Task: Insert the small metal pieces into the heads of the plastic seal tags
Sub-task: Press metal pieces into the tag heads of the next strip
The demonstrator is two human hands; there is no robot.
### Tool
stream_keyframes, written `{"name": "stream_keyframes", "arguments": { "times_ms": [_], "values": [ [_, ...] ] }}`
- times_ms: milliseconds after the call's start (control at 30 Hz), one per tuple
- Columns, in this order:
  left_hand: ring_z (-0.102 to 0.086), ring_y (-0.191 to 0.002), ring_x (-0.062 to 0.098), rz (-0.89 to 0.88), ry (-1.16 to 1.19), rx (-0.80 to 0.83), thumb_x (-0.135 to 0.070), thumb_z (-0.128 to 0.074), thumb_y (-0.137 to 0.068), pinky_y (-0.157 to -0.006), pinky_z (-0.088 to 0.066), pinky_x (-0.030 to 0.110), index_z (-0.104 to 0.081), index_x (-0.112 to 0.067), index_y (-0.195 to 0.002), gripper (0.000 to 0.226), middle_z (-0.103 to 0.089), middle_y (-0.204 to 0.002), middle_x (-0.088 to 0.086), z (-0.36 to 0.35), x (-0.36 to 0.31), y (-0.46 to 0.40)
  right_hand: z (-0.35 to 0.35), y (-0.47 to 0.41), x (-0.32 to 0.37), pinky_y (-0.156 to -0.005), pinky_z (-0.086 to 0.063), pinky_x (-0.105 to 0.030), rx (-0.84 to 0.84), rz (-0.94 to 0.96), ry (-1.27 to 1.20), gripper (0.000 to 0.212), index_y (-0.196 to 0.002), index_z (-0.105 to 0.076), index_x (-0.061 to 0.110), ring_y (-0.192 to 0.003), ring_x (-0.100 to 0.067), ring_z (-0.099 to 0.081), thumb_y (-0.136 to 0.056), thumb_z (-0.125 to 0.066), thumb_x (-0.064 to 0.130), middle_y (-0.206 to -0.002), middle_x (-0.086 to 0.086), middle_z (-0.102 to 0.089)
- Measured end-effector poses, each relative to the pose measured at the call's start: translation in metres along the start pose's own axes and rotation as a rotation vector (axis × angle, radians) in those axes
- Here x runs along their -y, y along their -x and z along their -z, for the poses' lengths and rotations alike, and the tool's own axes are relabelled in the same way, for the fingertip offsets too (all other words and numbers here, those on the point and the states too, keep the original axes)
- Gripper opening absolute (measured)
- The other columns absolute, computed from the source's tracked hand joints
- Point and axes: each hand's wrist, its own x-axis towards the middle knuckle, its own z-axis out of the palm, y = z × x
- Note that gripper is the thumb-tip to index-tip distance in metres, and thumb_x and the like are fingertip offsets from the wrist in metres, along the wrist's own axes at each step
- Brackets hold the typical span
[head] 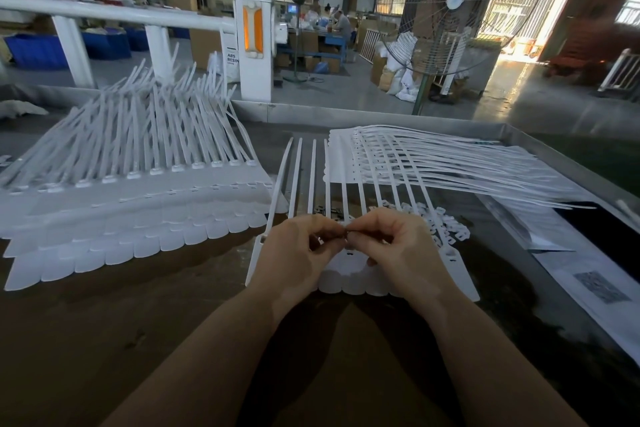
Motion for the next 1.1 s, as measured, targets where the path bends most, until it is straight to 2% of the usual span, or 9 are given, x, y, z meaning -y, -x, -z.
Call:
{"name": "stream_keyframes", "arguments": {
  "times_ms": [200,433,733,900,1100],
  "values": [
    [-0.052,-0.077,-0.015,-0.008,0.030,0.010,-0.022,-0.067,-0.083,-0.068,-0.040,0.001,-0.069,-0.029,-0.096,0.014,-0.056,-0.077,-0.028,-0.0002,0.0006,0.0004,0.0009,0.0011,-0.0002,-0.057,-0.052,-0.018,0.005,-0.015,-0.032,0.009,-0.085,-0.069,0.008,-0.072,-0.016,-0.068,-0.081,-0.065,0.000,-0.076,-0.004,-0.072],
    [-0.054,-0.072,-0.006,0.039,0.127,0.016,-0.021,-0.065,-0.084,-0.066,-0.042,0.006,-0.061,-0.037,-0.080,0.017,-0.062,-0.077,-0.018,0.0025,-0.0017,0.0000,-0.0004,0.0012,-0.0009,-0.057,-0.051,-0.018,0.025,-0.033,-0.079,0.008,-0.085,-0.067,0.009,-0.072,-0.014,-0.069,-0.083,-0.064,0.001,-0.075,-0.004,-0.072],
    [-0.056,-0.073,0.002,0.047,0.178,0.028,-0.018,-0.065,-0.084,-0.067,-0.044,0.008,-0.063,-0.032,-0.084,0.014,-0.063,-0.079,-0.016,0.0036,-0.0033,0.0002,0.0006,0.0000,-0.0027,-0.055,-0.050,-0.018,0.021,-0.037,-0.107,0.010,-0.086,-0.067,0.009,-0.068,-0.014,-0.067,-0.085,-0.061,0.001,-0.073,-0.002,-0.071],
    [-0.055,-0.074,-0.009,0.029,0.148,0.027,-0.018,-0.066,-0.083,-0.066,-0.041,0.003,-0.063,-0.032,-0.087,0.014,-0.060,-0.079,-0.020,0.0036,-0.0045,0.0004,0.0012,-0.0001,-0.0016,-0.055,-0.050,-0.016,0.027,-0.045,-0.087,0.012,-0.089,-0.068,0.010,-0.067,-0.011,-0.066,-0.087,-0.058,0.003,-0.072,-0.001,-0.070],
    [-0.056,-0.076,-0.001,0.045,0.120,0.010,-0.019,-0.063,-0.085,-0.068,-0.041,0.003,-0.064,-0.031,-0.092,0.014,-0.060,-0.082,-0.020,0.0039,-0.0026,-0.0005,-0.0005,-0.0009,-0.0009,-0.054,-0.050,-0.017,0.022,-0.043,-0.076,0.014,-0.093,-0.069,0.008,-0.068,-0.011,-0.066,-0.088,-0.057,0.003,-0.076,-0.004,-0.070]
  ]
}}
